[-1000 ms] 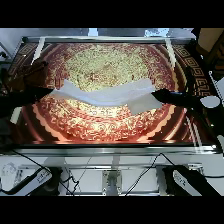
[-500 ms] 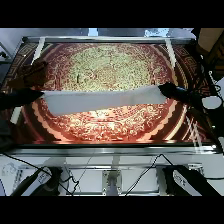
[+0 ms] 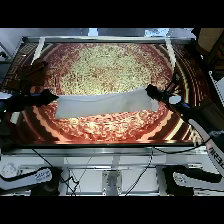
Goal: Fold the shirts.
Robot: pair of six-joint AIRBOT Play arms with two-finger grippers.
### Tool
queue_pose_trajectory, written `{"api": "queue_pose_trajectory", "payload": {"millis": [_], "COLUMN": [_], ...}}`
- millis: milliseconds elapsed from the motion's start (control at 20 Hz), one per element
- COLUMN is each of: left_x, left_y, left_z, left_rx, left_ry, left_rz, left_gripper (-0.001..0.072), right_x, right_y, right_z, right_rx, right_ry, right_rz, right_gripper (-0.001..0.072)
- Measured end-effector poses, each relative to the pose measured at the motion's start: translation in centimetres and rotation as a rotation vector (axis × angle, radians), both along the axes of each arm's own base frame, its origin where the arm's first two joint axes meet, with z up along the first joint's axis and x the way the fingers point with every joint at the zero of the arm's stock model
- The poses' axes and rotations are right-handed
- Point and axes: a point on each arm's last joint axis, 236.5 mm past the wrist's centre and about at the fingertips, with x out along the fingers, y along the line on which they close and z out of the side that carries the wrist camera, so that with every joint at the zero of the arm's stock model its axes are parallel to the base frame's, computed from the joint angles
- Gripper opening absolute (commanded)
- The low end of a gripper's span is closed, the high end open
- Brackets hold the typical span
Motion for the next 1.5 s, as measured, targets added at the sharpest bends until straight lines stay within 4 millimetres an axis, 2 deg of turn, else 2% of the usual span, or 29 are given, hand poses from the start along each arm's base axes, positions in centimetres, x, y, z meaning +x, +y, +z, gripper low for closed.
{"api": "queue_pose_trajectory", "payload": {"millis": [100, 200, 300, 450, 500, 550, 600, 650, 700, 900, 1050, 1150, 1200, 1300, 1400, 1500], "left_x": [0.3, 0.4, 0.7, 0.9, 0.9, 0.9, 0.8, 0.7, 0.5, -0.2, 0.3, 1.4, 2.0, 3.3, 4.2, 4.7], "left_y": [-0.4, -0.6, -0.4, -0.1, -0.2, -0.2, -0.3, -0.5, -0.7, -1.6, -2.7, -3.6, -4.0, -5.0, -5.8, -6.7], "left_z": [-3.0, -5.1, -6.4, -7.2, -7.3, -7.4, -7.5, -7.5, -7.5, -7.1, -5.3, -2.8, -1.3, 2.3, 6.2, 9.7], "left_rx": [-0.019, -0.035, -0.034, -0.034, -0.037, -0.041, -0.046, -0.052, -0.059, -0.089, -0.141, -0.195, -0.222, -0.276, -0.309, -0.318], "left_ry": [0.069, 0.121, 0.144, 0.160, 0.166, 0.171, 0.178, 0.183, 0.191, 0.210, 0.179, 0.121, 0.087, 0.004, -0.086, -0.168], "left_rz": [0.019, 0.038, 0.063, 0.091, 0.095, 0.098, 0.097, 0.091, 0.083, 0.045, 0.001, -0.034, -0.056, -0.110, -0.180, -0.251], "left_gripper": [0.0012, 0.0012, 0.0012, 0.0014, 0.0014, 0.0030, 0.0148, 0.0326, 0.0419, 0.0418, 0.0417, 0.0415, 0.0394, 0.0285, 0.0273, 0.0273], "right_x": [0.2, 0.3, 0.5, 0.7, 0.7, 0.7, 0.6, 0.6, 0.5, 0.4, 0.6, 0.5, 0.2, -0.7, -2.3, -4.0], "right_y": [-0.1, -0.3, -0.5, -0.9, -0.9, -0.9, -0.8, -0.7, -0.6, -0.4, -1.8, -3.9, -4.9, -7.6, -10.0, -12.1], "right_z": [-1.9, -2.8, -3.1, -3.4, -3.5, -3.5, -3.6, -3.6, -3.7, -2.2, 1.3, 4.1, 5.2, 7.1, 7.9, 7.9], "right_rx": [0.005, 0.005, -0.001, -0.009, -0.010, -0.011, -0.012, -0.013, -0.011, -0.036, -0.084, -0.096, -0.096, -0.107, -0.108, -0.102], "right_ry": [0.030, 0.041, 0.040, 0.036, 0.037, 0.039, 0.040, 0.043, 0.046, 0.016, -0.055, -0.086, -0.081, -0.053, 0.001, 0.060], "right_rz": [-0.026, -0.046, -0.063, -0.077, -0.078, -0.076, -0.073, -0.066, -0.062, -0.025, -0.002, 0.003, 0.017, 0.052, 0.091, 0.114], "right_gripper": [0.0026, 0.0026, 0.0026, 0.0027, 0.0070, 0.0195, 0.0360, 0.0454, 0.0468, 0.0468, 0.0467, 0.0467, 0.0467, 0.0467, 0.0467, 0.0466]}}
